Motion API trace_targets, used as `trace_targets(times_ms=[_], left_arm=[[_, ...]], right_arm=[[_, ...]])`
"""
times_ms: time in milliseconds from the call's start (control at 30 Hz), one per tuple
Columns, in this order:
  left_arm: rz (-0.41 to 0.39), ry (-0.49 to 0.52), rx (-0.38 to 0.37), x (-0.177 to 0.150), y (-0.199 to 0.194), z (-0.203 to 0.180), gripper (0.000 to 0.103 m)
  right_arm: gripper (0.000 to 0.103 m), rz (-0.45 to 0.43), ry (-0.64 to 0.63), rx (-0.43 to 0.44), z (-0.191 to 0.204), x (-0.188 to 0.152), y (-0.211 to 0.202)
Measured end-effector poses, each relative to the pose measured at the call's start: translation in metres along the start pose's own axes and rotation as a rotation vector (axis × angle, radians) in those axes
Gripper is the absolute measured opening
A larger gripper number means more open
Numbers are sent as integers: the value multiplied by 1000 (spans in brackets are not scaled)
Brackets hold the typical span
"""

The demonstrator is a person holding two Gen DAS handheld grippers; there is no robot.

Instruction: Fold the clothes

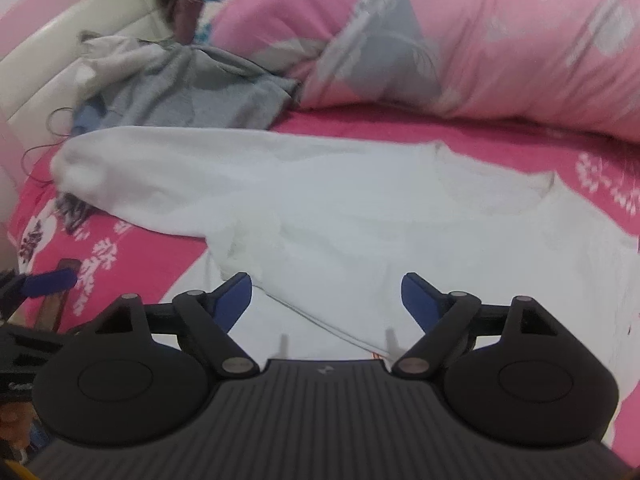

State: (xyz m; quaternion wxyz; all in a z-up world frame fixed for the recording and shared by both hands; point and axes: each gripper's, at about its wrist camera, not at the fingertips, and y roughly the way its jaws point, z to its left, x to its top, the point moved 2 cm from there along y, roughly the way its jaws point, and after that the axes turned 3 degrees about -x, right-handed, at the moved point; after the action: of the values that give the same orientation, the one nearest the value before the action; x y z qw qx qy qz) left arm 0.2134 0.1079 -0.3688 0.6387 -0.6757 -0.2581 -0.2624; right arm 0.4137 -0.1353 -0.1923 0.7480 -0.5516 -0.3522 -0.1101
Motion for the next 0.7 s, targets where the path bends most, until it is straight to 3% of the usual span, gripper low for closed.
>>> trace_targets(times_ms=[300,700], left_arm=[[-16,-91,5,0,-17,-3,102],[-9,-89,56,-3,-22,-12,102]], right_arm=[[91,-54,11,41,5,5,-22],[93,-96,-1,8,5,5,-39]])
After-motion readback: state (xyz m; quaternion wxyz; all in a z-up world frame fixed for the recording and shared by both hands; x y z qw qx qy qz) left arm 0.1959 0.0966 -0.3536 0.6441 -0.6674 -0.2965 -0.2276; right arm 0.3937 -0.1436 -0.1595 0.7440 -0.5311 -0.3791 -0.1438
